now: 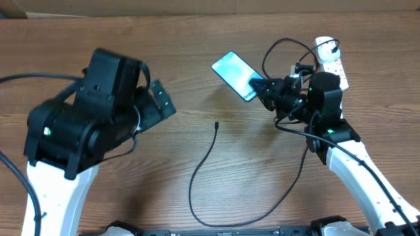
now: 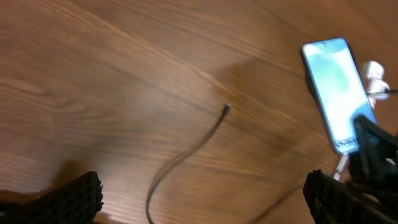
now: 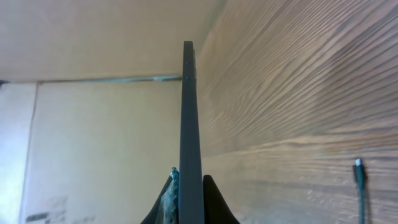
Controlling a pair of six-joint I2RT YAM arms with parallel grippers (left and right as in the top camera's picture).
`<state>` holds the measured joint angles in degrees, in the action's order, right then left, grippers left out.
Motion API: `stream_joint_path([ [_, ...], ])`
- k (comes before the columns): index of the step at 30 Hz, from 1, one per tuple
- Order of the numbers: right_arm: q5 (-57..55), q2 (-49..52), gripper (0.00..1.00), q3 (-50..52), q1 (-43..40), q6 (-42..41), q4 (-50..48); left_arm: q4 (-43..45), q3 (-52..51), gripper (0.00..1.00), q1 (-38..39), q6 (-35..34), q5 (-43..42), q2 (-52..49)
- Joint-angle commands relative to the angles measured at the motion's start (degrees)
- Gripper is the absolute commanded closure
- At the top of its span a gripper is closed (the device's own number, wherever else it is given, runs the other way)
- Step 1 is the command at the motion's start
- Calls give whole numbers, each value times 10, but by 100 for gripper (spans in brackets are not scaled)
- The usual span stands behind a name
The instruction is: Plug charger to phone and switch on socket
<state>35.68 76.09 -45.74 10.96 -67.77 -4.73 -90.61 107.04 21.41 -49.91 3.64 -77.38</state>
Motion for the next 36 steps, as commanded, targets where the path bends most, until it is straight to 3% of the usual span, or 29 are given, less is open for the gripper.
stream_joint_path([
  [1, 41, -5, 96, -9, -1, -12, -12, 26, -102, 0, 0, -7, 46, 65],
  [3, 45, -5, 96, -9, -1, -13, -12, 79, -182, 0, 0, -9, 27, 110],
  [7, 50, -5, 96, -9, 0, -35, -12, 275, -328, 0, 0, -61, -25, 153],
  [12, 54, -5, 96, -9, 0, -106, -12, 529, -420, 0, 0, -180, -126, 103],
  [16, 70, -5, 96, -9, 0, -191, -15, 629, -422, 1, 0, -323, -201, 19],
  [18, 76, -5, 96, -9, 0, -195, -24, 682, -422, 5, 0, -338, -247, -15],
  [20, 82, -5, 96, -9, 0, -206, -25, 728, -422, 19, 0, -340, -287, -40],
  [21, 81, -5, 96, -9, 3, -208, -25, 759, -422, 20, 0, -340, -312, -54],
  [28, 76, -5, 96, -9, 22, -225, -38, 803, -422, 27, 0, -380, -337, -81],
  [34, 64, -5, 96, -9, 29, -252, -38, 817, -422, 57, 0, -388, -349, -81],
  [36, 64, -5, 96, -9, 29, -252, -38, 817, -422, 56, 0, -402, -352, -81],
])
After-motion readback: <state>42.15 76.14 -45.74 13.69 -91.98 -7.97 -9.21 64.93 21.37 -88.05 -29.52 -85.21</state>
